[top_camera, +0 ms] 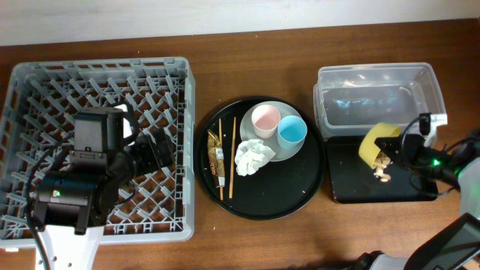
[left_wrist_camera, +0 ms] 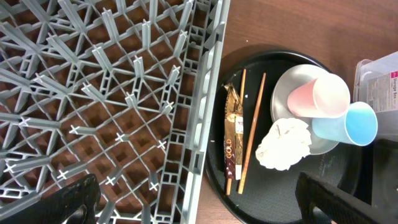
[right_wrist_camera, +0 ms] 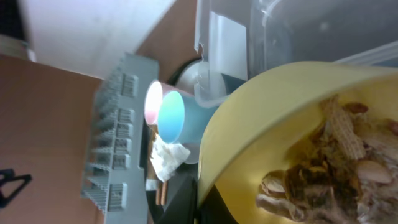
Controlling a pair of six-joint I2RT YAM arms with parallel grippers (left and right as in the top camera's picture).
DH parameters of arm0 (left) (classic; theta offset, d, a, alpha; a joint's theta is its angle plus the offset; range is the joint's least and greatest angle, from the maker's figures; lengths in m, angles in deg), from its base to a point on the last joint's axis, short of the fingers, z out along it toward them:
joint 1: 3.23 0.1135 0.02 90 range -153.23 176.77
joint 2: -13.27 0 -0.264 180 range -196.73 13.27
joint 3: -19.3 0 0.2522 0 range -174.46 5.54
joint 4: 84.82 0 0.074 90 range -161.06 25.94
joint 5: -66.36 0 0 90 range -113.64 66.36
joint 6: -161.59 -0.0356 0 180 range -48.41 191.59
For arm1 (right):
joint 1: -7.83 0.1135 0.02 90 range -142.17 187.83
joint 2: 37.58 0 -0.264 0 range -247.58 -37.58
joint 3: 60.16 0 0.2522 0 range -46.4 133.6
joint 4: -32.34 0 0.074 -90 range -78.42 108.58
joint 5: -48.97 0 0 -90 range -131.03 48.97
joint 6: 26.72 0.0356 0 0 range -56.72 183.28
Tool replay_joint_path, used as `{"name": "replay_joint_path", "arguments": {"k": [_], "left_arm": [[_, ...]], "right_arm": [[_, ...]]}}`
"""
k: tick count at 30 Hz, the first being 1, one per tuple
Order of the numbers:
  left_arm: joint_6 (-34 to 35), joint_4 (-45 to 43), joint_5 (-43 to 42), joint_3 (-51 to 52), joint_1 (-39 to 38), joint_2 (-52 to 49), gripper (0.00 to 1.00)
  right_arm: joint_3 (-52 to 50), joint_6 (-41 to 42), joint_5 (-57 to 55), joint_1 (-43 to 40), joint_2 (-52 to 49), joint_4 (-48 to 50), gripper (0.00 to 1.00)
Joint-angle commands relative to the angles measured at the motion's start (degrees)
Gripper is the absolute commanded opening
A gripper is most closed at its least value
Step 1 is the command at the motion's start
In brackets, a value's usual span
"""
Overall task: Sort waste into correct bins and load items into the dishwasher rack
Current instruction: 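Carry the yellow bowl right and tip scraps onto the black tray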
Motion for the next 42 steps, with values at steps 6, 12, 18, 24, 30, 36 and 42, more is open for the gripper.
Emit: {"name": "replay_joint_path", "arguments": {"k": [6, 12, 18, 24, 30, 36, 42], "left_arm": [[0.3, 0.0, 0.4, -0.3, 0.2, 0.0, 0.99], [0.3, 0.1, 0.4, -0.3, 0.2, 0.0, 0.99], [0.3, 0.1, 0.4, -0.3, 0.2, 0.0, 0.99], [0.3, 0.1, 0.4, -0.3, 0.2, 0.0, 0.99], [0.3, 0.1, 0.4, -0.3, 0.2, 0.0, 0.99], [0.3, 0.1, 0.4, -0.3, 0.2, 0.0, 0.99], [0.3, 0.1, 0.4, -0.3, 0.2, 0.0, 0.99]], "right_arm": [[-7.2, -1.0, 16.9, -4.7, -0.1, 7.9, 0.04], [-11.6, -1.0, 19.7, -10.6, -0.1, 10.1, 0.04], [-14.6, -0.8, 24.2, -14.8, -0.1, 14.1, 0.04], [-14.6, 2.7, 24.1, -14.8, -0.1, 19.3, 0.04], [-14.6, 9.6, 24.1, -14.7, -0.1, 24.0, 0.04], [-14.6, 18.4, 24.2, -14.7, -0.1, 27.2, 0.04], [-14.5, 31.6, 24.2, -14.6, 1.2, 31.4, 0.04]]}}
